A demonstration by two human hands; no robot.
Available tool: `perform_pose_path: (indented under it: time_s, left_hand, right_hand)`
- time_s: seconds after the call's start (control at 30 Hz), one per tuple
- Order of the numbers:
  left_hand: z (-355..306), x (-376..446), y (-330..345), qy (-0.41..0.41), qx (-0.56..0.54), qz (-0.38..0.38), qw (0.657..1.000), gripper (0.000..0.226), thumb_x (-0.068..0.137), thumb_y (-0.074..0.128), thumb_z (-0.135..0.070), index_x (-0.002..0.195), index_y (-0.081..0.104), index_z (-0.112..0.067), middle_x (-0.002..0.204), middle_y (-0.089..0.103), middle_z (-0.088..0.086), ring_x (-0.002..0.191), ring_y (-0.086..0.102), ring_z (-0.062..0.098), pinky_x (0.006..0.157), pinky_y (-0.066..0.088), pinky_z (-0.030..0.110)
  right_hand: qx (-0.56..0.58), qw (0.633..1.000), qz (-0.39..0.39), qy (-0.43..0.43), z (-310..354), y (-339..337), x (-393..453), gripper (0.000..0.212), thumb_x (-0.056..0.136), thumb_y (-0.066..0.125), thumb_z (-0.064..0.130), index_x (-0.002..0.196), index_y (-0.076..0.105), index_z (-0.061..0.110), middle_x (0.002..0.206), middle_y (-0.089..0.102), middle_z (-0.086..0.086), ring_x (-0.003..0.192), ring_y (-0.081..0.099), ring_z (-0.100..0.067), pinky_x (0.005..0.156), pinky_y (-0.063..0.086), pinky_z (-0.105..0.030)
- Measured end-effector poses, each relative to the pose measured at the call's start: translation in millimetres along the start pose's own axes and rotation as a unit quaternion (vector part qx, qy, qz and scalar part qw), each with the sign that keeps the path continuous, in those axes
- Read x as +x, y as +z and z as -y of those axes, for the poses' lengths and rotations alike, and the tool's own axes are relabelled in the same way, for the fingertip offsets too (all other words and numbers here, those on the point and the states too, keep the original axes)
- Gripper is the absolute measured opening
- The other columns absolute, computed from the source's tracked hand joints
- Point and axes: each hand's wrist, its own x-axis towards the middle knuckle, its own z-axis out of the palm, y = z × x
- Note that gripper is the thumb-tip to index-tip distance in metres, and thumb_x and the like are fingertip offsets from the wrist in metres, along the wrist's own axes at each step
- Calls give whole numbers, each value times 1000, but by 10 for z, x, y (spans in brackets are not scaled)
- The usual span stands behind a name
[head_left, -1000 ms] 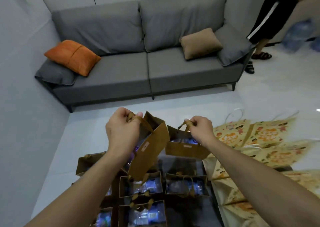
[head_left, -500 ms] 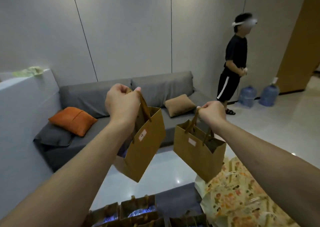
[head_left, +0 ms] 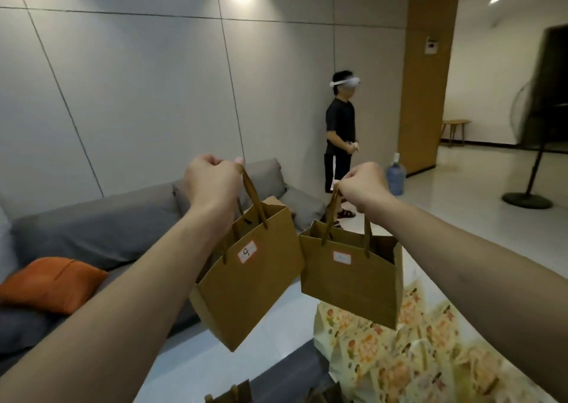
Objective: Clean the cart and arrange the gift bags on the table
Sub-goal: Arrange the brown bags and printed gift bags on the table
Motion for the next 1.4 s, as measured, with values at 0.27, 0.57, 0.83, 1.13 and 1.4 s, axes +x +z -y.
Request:
perform_pose_path:
  time_s: [0.27,0.57,0.83,1.13,1.4]
  left_hand:
    - [-188,-65,341,2,-7,52,999,15,93,71,-29,92,62,-16,84,59,3,74,55,19,75,55,40]
    - [-177,-164,616,-13,-35,87,995,18,94,71,-26,105,64,-14,94,63,3,81,60,13,62,46,25]
    - [90,-181,834,-11,-12,114,993,12,95,68,-25,93,56,-24,90,59,-1,85,60,13,79,54,33]
    - [867,-241,1010,-4,130,178,975,17,84,75,-38,82,64,-25,80,67,0,85,65,23,86,56,50]
    - [1904,-219,1262,-59,204,234,949,14,93,71,-31,90,62,-19,85,64,1,80,62,16,70,52,31]
  right_hand:
    - [-7,999,-48,22,-62,-582,-134,14,92,71,20,88,69,7,80,65,-10,64,57,-21,60,51,-37]
    - [-26,996,-80,34,-129,-999,-235,16,91,72,23,85,69,9,81,63,-7,68,57,-17,62,52,-31]
    - [-57,998,5,36,-358,-1001,-437,18,95,69,24,87,70,8,78,60,-7,61,51,-17,52,42,-27]
    - [-99,981,127,105,-1208,-348,-745,17,94,71,19,81,71,7,77,63,-6,66,54,-14,53,39,-25]
    - [-140,962,204,117,-2009,276,-847,16,91,71,14,80,72,2,65,60,2,64,53,-5,52,39,-21]
